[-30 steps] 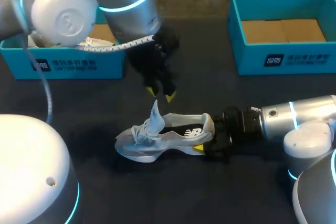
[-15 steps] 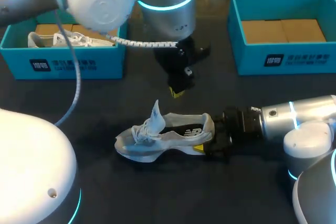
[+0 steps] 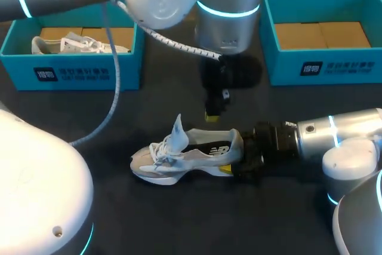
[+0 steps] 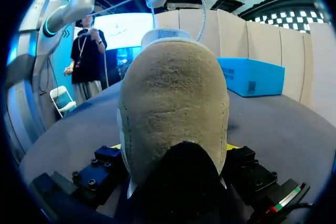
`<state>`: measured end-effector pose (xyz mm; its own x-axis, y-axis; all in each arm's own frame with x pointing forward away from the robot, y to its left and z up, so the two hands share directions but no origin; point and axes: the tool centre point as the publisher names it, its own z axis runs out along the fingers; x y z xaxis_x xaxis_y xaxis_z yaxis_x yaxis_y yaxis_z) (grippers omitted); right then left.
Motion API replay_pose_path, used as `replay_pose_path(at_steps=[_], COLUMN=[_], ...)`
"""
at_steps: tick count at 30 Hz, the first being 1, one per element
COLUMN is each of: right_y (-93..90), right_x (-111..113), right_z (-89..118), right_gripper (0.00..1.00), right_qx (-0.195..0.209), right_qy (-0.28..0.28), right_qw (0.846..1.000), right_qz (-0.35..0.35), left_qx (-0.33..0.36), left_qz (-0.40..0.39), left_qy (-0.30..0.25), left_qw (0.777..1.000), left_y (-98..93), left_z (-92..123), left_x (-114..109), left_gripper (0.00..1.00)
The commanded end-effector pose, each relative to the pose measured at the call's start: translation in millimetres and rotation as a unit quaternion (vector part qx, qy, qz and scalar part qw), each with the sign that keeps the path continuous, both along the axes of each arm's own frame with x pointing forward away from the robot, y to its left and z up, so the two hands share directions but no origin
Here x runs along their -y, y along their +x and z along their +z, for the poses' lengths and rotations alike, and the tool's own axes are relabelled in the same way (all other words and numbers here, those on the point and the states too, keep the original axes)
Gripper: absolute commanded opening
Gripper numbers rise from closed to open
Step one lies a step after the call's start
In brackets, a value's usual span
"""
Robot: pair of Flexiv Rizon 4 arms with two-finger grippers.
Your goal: Take the shoe out of the shoebox, open the shoe tongue, remove and reinsert the insole, then place the shoe into the shoebox
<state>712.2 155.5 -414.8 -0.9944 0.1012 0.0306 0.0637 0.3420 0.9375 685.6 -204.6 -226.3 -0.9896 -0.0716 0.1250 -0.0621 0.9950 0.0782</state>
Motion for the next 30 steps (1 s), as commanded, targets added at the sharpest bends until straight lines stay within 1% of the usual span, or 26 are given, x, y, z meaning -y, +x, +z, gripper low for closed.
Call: replay_pose_path(at_steps=[1,2,3,5,6,7,9,10,22,24,25,27,30], right_y=[-0.2,-0.2,-0.2,-0.2,-0.2,-0.2,-0.2,-0.2,-0.2,-0.2,-0.2,-0.2,-0.2], right_x=[-1,-1,-1,-1,-1,-1,-1,-1,-1,-1,-1,-1,-1], right_z=[1,1,1,1,1,1,1,1,1,1,1,1,1], right_gripper=[0.0,0.0,0.0,0.0,0.0,0.0,0.0,0.0,0.0,0.0,0.0,0.0,0.0], right_qx=[-0.001,-0.001,-0.001,-0.001,-0.001,-0.001,-0.001,-0.001,-0.001,-0.001,-0.001,-0.001,-0.001], right_qy=[-0.002,-0.002,-0.002,-0.002,-0.002,-0.002,-0.002,-0.002,-0.002,-0.002,-0.002,-0.002,-0.002], right_qw=[1.0,1.0,1.0,1.0,1.0,1.0,1.0,1.0,1.0,1.0,1.0,1.0,1.0], right_qz=[0.0,0.0,0.0,0.0,0.0,0.0,0.0,0.0,0.0,0.0,0.0,0.0,0.0], left_qx=[-0.028,-0.016,-0.012,-0.008,-0.006,-0.007,-0.026,-0.019,-0.019,-0.004,-0.011,-0.005,-0.01], left_qz=[-0.037,-0.036,-0.058,-0.059,-0.071,-0.07,-0.087,-0.09,-0.09,-0.102,-0.129,-0.165,-0.172], left_qy=[-0.018,-0.031,-0.037,-0.035,-0.045,-0.047,-0.058,-0.063,-0.063,-0.059,-0.063,-0.077,-0.079], left_qw=[0.999,0.999,0.998,0.998,0.996,0.996,0.994,0.994,0.994,0.993,0.99,0.983,0.982], left_y=[6.8,3.4,0.6,-4.0,-6.3,-7.7,-8.5,-9.0,-9.0,-12.0,-14.8,-17.0,-16.5], left_z=[-3,-6,-12,-24,-31,-41,-52,-58,-58,-71,-80,-91,-93], left_x=[-4,-5,-6,-5,-5,-3,-3,-4,-4,-1,-2,-7,-9], left_gripper=[0.0,0.0,0.0,0.0,0.0,0.0,0.0,0.0,0.0,0.0,0.0,0.0,0.0])
